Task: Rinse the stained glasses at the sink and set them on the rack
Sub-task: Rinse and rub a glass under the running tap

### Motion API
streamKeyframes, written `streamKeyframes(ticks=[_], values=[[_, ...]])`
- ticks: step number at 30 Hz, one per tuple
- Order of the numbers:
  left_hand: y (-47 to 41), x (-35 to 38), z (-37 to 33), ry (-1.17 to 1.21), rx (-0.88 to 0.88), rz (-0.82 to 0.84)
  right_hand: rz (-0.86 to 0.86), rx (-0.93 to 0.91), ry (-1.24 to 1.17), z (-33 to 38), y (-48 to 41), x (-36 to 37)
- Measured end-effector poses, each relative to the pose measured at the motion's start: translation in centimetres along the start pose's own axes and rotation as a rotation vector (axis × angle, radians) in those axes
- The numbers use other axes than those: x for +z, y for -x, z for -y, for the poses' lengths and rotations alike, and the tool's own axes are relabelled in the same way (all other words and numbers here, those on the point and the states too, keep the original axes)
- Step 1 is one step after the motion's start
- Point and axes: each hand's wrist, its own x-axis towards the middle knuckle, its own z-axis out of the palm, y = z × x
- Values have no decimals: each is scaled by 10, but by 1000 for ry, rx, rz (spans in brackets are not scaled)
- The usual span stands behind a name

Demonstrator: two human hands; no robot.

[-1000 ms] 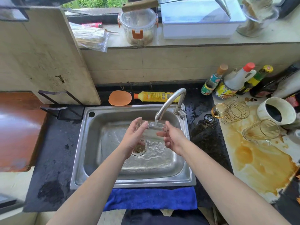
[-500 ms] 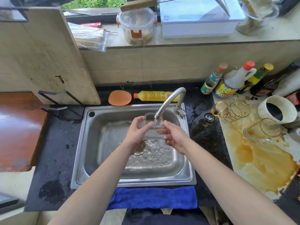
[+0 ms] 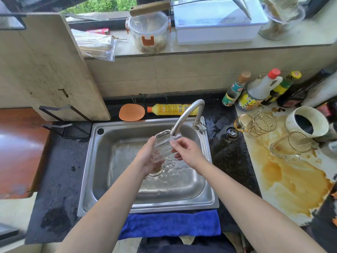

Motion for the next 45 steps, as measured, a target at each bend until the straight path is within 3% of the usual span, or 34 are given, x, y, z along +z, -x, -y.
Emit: streamKeyframes(ticks=[3,6,12,16,19,22,25,28,31,36,45], values=[[2,-4,4,31,-2,-22,18,-135,316,3,-5,1],[8,-7,1,-209,95,-24,59,-331,664,2,-9,-3],[10,-15,-14,-577,375,-102,162,-522,770,2,-13,-13],[10,-18,-18,-993,763,-125,238,-696,904,1,-9,-14],[7,-22,-15,-1137,846,-102,246,-737,1021,-6,-9,-15],[8,-25,-6,-1092,898,-179,189,-685,1063,-11,-8,-20],[9,-19,4,-982,892,-267,74,-576,949,-8,-2,-27],[8,-19,9,-903,824,-315,94,-499,905,-4,0,-31],[10,-20,11,-843,801,-291,96,-396,873,-2,-1,-25],[15,-14,12,-827,799,-195,100,-149,546,-1,-11,-9],[13,-20,9,-628,598,-159,-48,-320,675,7,-3,1]])
